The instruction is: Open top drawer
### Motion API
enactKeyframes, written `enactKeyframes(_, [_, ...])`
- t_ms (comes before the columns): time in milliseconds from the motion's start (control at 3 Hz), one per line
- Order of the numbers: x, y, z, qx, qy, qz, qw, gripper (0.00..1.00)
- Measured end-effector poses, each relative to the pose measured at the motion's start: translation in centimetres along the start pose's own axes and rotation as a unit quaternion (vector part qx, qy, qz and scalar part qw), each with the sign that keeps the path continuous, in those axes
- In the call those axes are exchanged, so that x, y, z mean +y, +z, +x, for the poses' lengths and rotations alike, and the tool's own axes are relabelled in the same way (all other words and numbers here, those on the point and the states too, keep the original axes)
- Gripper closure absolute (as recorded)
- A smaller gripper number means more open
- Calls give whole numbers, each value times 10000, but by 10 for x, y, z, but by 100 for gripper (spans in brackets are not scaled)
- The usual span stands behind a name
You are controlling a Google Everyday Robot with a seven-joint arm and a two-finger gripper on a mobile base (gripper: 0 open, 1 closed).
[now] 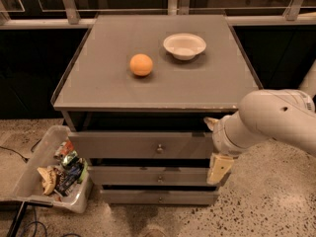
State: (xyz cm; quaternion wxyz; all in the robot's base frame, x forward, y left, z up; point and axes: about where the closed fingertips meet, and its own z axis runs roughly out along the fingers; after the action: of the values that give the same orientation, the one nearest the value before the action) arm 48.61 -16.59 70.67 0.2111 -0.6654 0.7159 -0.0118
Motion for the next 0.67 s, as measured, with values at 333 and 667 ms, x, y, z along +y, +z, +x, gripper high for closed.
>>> enactKeyframes(333, [-12,11,2,-59,-18,143,9999,0])
enactKeyframes(667, [-17,20,10,-159,60,151,9997,0])
